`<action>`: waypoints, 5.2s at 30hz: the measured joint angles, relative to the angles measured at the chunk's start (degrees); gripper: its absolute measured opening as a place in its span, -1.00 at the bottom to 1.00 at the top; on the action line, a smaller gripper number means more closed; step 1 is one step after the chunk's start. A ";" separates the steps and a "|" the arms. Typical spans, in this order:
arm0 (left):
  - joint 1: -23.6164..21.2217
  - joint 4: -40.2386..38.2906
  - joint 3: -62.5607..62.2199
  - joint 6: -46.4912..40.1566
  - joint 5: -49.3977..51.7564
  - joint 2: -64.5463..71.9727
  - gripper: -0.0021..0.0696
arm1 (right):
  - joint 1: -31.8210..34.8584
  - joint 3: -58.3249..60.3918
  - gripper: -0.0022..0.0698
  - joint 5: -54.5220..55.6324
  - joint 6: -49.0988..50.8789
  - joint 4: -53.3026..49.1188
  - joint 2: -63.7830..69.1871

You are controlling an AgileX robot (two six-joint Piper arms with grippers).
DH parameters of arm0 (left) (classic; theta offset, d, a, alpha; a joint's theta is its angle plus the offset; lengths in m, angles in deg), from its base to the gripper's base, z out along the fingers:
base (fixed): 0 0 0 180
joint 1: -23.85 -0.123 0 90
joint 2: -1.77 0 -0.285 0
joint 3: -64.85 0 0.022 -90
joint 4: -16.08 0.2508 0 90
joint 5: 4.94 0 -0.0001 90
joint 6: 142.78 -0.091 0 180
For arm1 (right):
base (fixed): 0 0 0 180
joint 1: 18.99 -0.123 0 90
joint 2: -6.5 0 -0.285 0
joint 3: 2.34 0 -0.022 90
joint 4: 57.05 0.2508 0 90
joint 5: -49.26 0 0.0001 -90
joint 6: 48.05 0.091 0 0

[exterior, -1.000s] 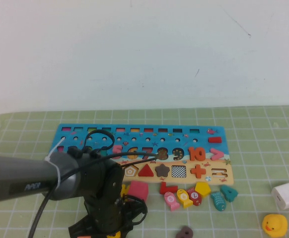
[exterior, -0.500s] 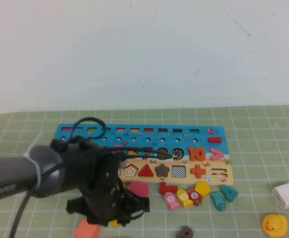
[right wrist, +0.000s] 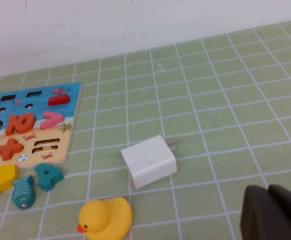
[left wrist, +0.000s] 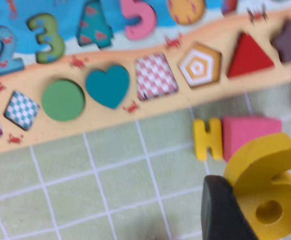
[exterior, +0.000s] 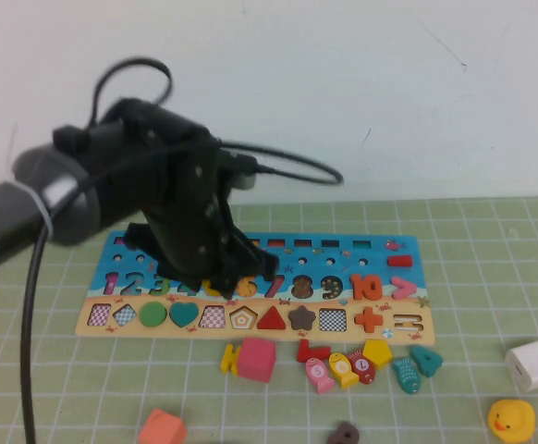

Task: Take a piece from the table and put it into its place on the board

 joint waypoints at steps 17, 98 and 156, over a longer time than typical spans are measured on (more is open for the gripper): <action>-6.10 -10.97 -13.49 -10.68 -0.86 16.18 -0.21 | 0.00 0.00 -0.94 0.00 0.00 0.00 0.00; -5.21 -2.09 -41.05 -16.60 13.87 29.74 -0.85 | 0.00 0.00 -0.94 0.00 0.00 0.00 0.00; 3.15 -2.21 45.52 -8.88 -6.06 -77.86 -0.95 | 0.00 0.00 -0.94 0.00 0.00 0.00 0.00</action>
